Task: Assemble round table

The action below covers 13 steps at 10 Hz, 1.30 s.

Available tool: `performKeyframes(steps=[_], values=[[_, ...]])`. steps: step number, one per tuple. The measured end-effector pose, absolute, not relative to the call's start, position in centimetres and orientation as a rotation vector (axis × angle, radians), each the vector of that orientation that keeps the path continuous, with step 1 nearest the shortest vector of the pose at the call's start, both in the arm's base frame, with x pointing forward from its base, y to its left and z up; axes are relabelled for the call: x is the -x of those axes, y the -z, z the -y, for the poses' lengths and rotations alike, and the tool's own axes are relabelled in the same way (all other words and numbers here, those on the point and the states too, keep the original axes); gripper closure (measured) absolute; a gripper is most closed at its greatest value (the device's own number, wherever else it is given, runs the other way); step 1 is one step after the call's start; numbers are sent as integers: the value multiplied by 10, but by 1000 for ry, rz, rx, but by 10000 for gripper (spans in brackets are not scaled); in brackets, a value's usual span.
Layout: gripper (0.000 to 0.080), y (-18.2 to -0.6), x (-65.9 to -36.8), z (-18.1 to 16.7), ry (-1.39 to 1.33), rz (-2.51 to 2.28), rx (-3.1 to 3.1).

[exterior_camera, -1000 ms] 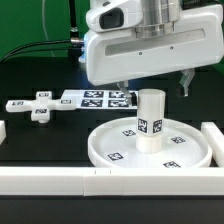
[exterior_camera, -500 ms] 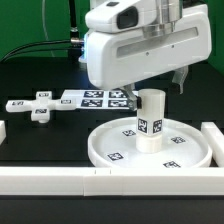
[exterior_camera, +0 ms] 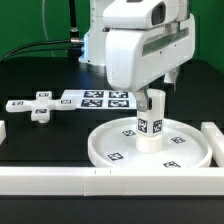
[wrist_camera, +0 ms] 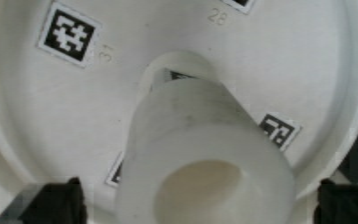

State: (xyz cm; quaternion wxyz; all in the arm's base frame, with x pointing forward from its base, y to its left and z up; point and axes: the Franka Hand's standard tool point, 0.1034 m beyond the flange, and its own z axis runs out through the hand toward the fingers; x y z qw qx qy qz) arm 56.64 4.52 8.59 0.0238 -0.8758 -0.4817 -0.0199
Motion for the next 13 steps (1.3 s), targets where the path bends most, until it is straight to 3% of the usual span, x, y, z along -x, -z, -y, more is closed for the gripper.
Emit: performKeyframes(steps=[10, 12, 13], values=[[151, -78, -567, -39, 29, 2327, 2154], [394, -77, -566, -38, 17, 2363, 2123], [394, -76, -565, -37, 10, 2357, 2124]])
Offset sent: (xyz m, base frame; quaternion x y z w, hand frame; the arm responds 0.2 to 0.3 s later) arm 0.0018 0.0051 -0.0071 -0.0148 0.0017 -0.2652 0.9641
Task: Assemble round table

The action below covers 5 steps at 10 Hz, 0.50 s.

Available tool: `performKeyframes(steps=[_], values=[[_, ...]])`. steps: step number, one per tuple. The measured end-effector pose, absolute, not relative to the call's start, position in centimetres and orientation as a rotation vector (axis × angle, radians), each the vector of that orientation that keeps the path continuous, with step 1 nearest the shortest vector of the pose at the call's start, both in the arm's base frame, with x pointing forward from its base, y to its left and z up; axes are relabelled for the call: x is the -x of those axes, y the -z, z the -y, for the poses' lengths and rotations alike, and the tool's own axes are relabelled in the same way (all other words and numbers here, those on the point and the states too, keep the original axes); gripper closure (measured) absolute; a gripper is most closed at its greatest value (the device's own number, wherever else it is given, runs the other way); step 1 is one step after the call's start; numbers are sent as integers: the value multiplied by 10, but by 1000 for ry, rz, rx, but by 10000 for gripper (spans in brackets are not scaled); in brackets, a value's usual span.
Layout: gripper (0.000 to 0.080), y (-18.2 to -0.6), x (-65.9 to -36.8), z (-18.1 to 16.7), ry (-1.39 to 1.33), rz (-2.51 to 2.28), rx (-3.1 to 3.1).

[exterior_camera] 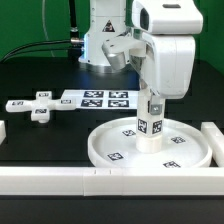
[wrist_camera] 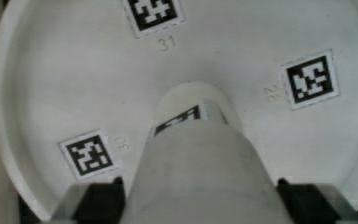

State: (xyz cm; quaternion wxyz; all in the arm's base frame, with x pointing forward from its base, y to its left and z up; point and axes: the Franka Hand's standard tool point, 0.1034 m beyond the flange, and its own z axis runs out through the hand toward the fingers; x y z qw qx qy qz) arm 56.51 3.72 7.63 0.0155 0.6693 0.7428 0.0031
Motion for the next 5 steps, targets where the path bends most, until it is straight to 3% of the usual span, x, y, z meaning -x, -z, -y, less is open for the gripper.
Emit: performKeyframes(steps=[5], values=[[392, -76, -565, -37, -10, -2235, -2166]])
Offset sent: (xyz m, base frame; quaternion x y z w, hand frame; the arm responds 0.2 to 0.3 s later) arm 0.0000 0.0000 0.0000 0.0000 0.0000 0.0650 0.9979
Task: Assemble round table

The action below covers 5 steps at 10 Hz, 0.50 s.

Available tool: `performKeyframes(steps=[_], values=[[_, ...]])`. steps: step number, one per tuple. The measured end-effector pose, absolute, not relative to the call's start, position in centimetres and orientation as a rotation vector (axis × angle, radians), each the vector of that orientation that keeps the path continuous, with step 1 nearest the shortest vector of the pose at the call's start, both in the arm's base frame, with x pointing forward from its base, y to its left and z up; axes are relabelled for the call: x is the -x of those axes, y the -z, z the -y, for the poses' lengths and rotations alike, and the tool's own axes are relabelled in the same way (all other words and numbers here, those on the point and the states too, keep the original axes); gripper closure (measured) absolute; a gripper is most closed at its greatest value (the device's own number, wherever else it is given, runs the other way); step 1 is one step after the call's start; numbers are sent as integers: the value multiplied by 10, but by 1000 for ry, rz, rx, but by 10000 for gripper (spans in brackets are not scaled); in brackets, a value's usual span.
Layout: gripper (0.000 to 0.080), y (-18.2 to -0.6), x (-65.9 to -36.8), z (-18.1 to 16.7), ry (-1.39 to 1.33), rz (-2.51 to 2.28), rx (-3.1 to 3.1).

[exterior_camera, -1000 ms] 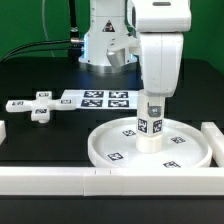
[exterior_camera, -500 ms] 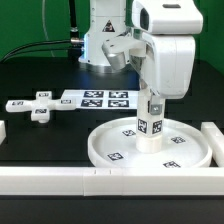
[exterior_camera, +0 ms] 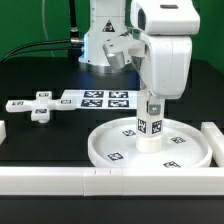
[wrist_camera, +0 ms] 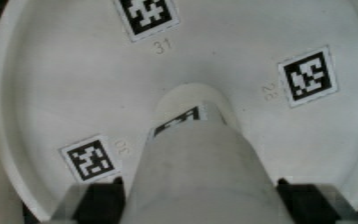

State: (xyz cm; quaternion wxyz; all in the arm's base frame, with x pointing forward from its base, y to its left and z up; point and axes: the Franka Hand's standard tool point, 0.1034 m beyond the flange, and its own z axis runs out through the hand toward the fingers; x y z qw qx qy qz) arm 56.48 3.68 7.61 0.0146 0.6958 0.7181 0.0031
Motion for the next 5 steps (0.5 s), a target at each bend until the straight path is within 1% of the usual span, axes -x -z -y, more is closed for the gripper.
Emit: performKeyframes(steps=[5], values=[[390, -74, -559, -37, 13, -1426, -2804]])
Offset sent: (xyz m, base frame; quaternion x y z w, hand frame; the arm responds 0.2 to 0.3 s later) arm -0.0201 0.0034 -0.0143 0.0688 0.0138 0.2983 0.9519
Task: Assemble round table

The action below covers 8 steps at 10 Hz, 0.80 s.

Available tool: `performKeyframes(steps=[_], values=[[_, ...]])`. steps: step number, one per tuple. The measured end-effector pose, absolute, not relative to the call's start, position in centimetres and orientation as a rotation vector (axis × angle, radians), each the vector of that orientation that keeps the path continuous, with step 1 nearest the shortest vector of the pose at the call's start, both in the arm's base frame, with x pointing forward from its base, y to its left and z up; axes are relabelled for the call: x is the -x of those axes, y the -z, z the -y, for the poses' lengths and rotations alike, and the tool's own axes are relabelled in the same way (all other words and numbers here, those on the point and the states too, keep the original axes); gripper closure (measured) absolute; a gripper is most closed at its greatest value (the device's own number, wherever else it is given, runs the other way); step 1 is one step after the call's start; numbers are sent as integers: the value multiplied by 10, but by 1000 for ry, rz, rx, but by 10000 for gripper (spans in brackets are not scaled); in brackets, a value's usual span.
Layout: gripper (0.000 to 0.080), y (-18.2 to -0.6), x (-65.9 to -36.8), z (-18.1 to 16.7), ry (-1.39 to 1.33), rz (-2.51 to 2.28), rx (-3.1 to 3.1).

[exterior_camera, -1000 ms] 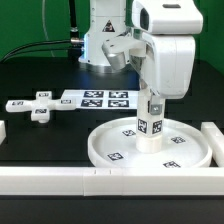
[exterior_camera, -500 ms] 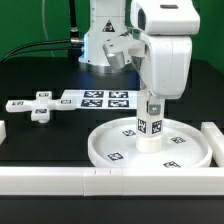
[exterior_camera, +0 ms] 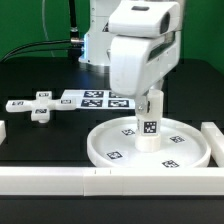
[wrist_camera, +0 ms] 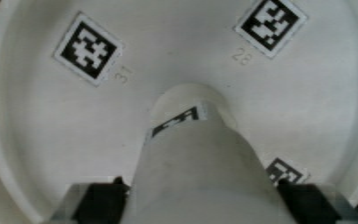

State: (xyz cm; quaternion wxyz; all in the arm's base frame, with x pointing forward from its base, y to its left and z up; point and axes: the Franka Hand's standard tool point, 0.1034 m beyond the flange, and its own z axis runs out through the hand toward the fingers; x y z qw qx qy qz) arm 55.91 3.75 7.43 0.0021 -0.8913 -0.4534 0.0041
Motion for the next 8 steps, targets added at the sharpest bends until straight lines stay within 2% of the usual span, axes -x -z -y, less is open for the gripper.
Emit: performKeyframes(steps=[6, 8], values=[[390, -74, -559, -38, -15, 904, 3005], [390, -73, -558, -39, -7, 426, 3085]])
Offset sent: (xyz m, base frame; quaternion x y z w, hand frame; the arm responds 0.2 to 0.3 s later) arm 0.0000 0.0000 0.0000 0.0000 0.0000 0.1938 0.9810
